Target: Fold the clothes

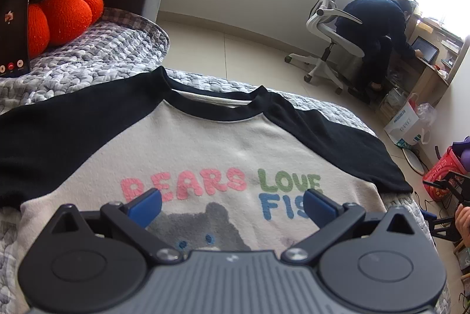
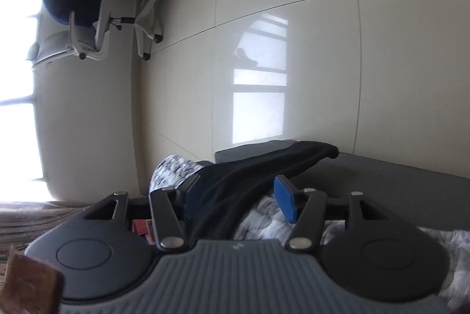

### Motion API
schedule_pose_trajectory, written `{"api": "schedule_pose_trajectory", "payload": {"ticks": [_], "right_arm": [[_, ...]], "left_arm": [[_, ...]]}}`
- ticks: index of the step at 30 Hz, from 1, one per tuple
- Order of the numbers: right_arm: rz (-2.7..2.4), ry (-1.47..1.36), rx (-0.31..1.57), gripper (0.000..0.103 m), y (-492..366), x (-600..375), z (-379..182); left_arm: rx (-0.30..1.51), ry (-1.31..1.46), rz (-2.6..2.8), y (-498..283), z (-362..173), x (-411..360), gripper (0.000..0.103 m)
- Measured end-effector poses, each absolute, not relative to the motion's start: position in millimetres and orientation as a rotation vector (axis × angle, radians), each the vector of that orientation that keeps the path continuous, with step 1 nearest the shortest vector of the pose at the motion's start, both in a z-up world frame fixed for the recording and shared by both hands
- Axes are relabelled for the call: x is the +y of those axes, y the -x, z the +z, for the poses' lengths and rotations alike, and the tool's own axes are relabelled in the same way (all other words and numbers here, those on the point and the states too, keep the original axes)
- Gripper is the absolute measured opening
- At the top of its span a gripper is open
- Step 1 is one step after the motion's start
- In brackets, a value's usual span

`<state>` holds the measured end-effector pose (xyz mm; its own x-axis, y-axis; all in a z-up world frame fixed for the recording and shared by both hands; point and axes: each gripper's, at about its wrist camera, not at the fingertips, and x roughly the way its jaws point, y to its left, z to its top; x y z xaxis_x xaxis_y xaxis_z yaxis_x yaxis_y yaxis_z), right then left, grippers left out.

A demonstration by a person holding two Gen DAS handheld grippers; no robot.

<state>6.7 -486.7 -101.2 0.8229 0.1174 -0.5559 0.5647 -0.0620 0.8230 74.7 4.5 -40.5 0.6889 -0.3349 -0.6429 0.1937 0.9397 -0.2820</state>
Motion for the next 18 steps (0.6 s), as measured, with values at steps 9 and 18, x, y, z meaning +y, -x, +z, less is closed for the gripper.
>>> {"api": "schedule_pose_trajectory", "payload": {"ticks": [9, 18], "right_arm": [[-0.258, -1.683, 0.617, 0.054, -20, -464, -103], [-0.293, -1.675, 0.547, 0.035, -37, -470, -116]], "left_arm": [[0.77, 0.2, -0.302, -74, -43, 2, 0.102], [0.781, 0.188, -0.304, -76, -46, -1, 0.102]]}}
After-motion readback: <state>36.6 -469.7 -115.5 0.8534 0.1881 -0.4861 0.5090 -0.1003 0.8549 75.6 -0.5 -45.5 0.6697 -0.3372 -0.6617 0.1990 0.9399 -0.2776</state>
